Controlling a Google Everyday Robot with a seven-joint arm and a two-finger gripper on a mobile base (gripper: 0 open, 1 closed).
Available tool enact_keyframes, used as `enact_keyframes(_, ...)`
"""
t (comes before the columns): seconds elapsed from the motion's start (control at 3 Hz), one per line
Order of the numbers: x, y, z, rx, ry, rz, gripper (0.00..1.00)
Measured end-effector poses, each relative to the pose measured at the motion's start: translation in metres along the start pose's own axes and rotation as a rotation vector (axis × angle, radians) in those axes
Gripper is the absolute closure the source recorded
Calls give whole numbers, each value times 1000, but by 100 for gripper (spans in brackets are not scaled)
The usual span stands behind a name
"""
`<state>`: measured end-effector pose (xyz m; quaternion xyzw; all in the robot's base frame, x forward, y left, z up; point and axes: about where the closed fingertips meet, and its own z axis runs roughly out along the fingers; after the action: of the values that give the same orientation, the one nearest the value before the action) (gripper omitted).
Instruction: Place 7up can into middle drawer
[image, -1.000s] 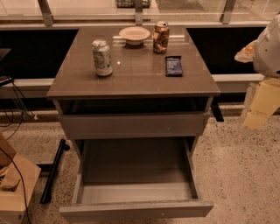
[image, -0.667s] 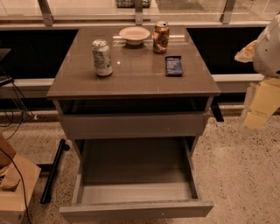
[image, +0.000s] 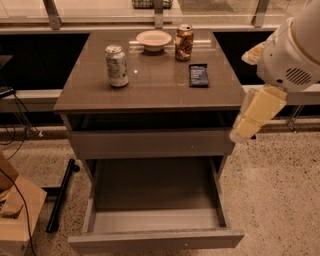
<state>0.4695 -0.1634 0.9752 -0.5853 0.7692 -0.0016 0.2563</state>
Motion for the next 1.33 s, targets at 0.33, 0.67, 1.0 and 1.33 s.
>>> enact_keyframes(0.33,-45,-18,27,21,-163,26,0)
enact_keyframes(0.67,-88,-43,58,2,-290,43,0)
enact_keyframes(1.0,-121,-68,90,-39,-356,36,0)
enact_keyframes(1.33,-125,-71,93,-42,-364,34,0)
